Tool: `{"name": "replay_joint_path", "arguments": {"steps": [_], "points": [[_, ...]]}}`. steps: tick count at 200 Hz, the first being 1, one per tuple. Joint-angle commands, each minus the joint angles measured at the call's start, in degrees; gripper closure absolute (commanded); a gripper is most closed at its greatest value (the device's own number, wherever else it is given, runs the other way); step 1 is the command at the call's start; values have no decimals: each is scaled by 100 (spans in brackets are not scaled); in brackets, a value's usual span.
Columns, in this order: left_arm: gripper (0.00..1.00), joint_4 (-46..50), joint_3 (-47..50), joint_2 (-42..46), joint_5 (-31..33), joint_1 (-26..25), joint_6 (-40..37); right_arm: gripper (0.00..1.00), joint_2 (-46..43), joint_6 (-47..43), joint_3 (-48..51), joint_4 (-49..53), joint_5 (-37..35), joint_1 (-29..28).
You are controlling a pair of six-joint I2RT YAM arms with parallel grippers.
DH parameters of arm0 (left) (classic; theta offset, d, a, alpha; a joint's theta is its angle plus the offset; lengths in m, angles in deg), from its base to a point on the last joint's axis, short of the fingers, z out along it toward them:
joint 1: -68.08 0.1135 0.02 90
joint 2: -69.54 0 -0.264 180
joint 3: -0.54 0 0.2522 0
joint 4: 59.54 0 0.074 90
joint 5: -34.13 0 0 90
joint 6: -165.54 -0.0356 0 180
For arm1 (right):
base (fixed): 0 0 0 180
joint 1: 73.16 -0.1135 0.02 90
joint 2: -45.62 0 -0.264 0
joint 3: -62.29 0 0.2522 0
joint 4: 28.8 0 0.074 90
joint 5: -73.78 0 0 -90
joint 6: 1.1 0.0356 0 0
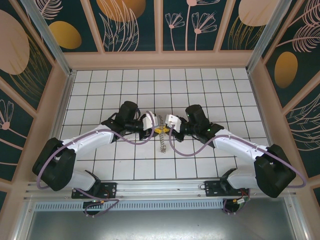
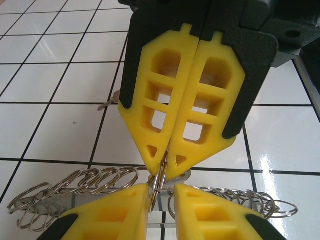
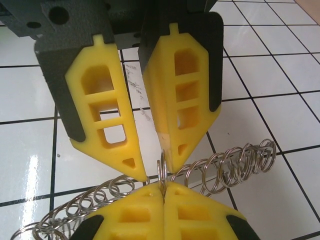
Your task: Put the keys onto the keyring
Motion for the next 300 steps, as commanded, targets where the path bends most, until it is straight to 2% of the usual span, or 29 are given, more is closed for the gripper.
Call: {"name": "replay_joint_path", "arguments": {"steps": [1,34,66,109,123,172,219,262,300], "points": [[78,5,-175,-101,-172,-34,-108,100,2,36,-117,-337,142,-37],[84,-165,-133,-141,-174,-36,-6,99,-20,85,-82,-382,157,-37],[100,-428,-39,-121,-247,-30,85,94,-41,84,-16,-396,68,-37],[100,-840,175,-43,-308,-35,124,86,-247,126,429,-722,167,19],[100,-1069,268,-33,-502,-38,183,86,-286,211,586,-917,457,111],[100,-1684,394,-128,-1052,-43,487,85,-402,525,873,-1404,798,301],[100,-1776,414,-159,-1121,-34,545,89,-560,784,1036,-1815,1032,380],[100,-1808,396,-216,-1157,-34,604,86,-566,926,1070,-2034,1111,382],[100,-1794,398,-208,-1075,-27,604,96,-569,839,1079,-1938,943,385]]}}
